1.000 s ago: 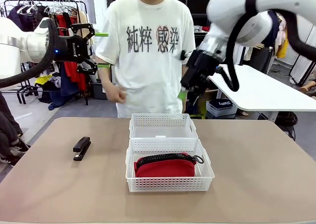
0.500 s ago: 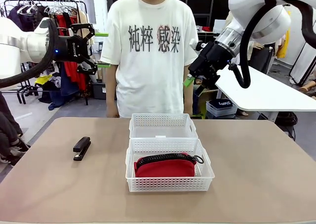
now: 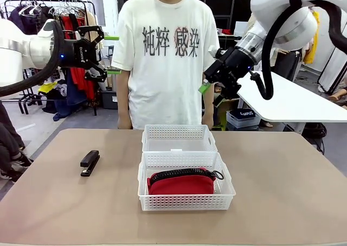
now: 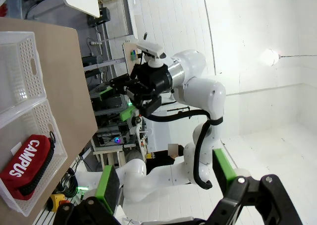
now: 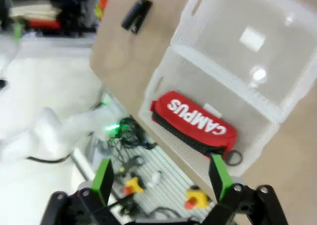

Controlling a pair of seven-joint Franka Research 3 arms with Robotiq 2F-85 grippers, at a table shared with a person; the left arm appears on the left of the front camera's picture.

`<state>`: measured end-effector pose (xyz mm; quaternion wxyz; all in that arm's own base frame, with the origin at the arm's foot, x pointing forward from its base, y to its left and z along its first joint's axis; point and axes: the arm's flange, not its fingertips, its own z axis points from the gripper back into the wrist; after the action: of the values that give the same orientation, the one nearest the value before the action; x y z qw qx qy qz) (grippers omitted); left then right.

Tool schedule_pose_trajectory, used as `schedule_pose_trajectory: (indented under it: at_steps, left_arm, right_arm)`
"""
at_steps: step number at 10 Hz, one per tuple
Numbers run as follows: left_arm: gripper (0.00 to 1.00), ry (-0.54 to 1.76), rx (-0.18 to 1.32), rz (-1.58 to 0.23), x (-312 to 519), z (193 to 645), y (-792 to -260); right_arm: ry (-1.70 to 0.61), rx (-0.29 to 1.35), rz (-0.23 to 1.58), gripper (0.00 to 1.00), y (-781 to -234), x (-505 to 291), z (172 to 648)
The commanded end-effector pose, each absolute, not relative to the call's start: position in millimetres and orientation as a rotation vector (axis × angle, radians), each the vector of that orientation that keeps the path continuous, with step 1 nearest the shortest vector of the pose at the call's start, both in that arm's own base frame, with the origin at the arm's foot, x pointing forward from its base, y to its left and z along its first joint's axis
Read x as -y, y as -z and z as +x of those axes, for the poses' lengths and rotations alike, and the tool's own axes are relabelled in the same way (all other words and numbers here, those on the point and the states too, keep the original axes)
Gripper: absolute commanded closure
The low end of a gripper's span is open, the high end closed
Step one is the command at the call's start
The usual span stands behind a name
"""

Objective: Distribute items into two baskets.
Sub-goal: Pick up the Stapler that the person points to.

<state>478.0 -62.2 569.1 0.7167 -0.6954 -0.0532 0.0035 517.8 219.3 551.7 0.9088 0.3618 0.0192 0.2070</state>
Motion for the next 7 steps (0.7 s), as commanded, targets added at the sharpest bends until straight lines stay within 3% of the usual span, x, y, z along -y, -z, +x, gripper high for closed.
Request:
schedule_pose_trajectory:
  at_steps: [1,7]
  left_arm:
    - [0.00,-0.005,0.121,-1.541,62,477,-571]
    - [0.00,-0.005,0.121,-1.541,62,477,-571]
  right_arm:
    - [-0.172,-0.079,0.914,0.00,-573,-198,533]
    - [0.050,0.028,1.245,0.00,-642,-109,568]
